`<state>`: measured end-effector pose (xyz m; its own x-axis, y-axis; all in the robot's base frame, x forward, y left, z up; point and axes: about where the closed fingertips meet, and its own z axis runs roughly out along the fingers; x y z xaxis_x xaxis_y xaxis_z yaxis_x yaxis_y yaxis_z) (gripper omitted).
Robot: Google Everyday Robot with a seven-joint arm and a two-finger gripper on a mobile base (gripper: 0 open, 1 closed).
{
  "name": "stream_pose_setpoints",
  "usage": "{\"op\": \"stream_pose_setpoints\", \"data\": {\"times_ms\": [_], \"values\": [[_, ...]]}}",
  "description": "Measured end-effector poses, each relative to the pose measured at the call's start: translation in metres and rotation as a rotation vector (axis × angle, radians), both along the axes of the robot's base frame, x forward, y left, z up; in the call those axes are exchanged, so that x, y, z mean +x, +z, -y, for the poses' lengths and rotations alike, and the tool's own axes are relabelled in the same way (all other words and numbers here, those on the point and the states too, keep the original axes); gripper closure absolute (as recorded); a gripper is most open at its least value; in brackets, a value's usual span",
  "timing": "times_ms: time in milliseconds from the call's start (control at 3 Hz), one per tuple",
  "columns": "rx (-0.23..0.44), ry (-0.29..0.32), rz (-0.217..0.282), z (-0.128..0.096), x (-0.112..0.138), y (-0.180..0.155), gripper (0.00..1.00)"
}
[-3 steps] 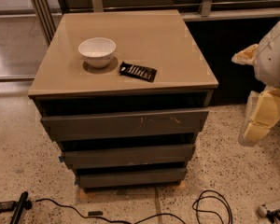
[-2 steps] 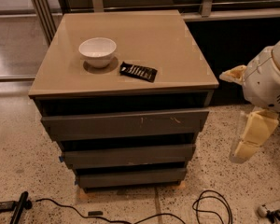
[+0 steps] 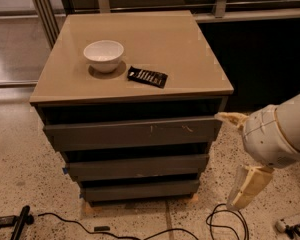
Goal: Open bottom drawer
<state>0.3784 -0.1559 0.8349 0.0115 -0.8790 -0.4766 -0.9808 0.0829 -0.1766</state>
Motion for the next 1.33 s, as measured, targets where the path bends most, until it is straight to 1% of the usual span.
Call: {"op": "stream_pose_setpoints", "data": {"times_ms": [333,667,1000,1333], "values": [[0.033,0.018,-0.012,-0.01,-0.006,-0.05,0.0],[0.007,-0.004,-0.033,-0.025,0.006,-0.094,0.0],[0.007,-0.004,-0.033,-0.025,0.006,-0.094,0.0],[0.019,-0.001,-0.037,-0.033,0.01,-0.105,0.0]]}}
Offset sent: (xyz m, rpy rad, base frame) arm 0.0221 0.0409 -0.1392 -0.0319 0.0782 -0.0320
